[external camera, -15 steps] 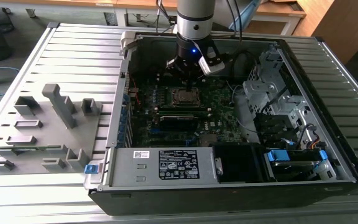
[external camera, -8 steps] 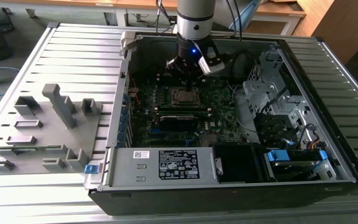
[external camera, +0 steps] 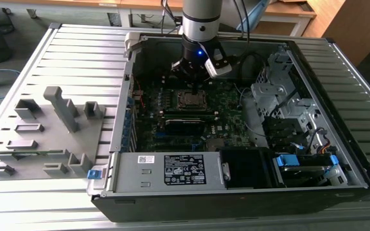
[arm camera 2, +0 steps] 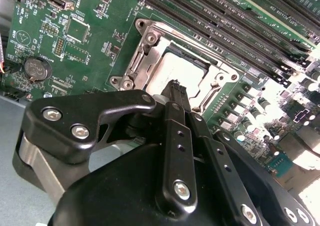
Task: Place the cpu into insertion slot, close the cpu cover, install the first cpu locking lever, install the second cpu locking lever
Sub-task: 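Install the first cpu locking lever, then install the second cpu locking lever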
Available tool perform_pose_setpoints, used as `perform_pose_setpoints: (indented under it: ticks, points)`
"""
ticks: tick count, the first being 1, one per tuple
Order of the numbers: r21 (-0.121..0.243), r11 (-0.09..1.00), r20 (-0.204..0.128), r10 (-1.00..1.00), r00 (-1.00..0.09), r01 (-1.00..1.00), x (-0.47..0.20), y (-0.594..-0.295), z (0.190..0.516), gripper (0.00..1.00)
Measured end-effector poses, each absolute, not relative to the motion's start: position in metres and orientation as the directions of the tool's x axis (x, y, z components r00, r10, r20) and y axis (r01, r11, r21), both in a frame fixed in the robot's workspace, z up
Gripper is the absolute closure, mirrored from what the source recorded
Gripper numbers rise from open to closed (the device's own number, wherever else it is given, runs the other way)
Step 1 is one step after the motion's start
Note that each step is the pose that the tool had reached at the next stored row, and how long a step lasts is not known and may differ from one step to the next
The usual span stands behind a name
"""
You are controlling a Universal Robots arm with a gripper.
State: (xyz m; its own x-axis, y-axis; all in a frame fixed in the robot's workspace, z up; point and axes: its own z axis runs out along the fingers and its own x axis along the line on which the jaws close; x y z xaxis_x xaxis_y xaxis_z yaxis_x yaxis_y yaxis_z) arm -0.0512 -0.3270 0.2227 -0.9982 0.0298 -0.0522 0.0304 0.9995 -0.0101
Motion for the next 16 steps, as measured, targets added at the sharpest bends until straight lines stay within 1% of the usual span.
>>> perform_pose_setpoints:
  ticks: [16]
  points:
    - [-0.011, 0.999, -0.052, 0.03, -0.998, 0.03, -0.0512, -0.3282, 0.2227, 0.89]
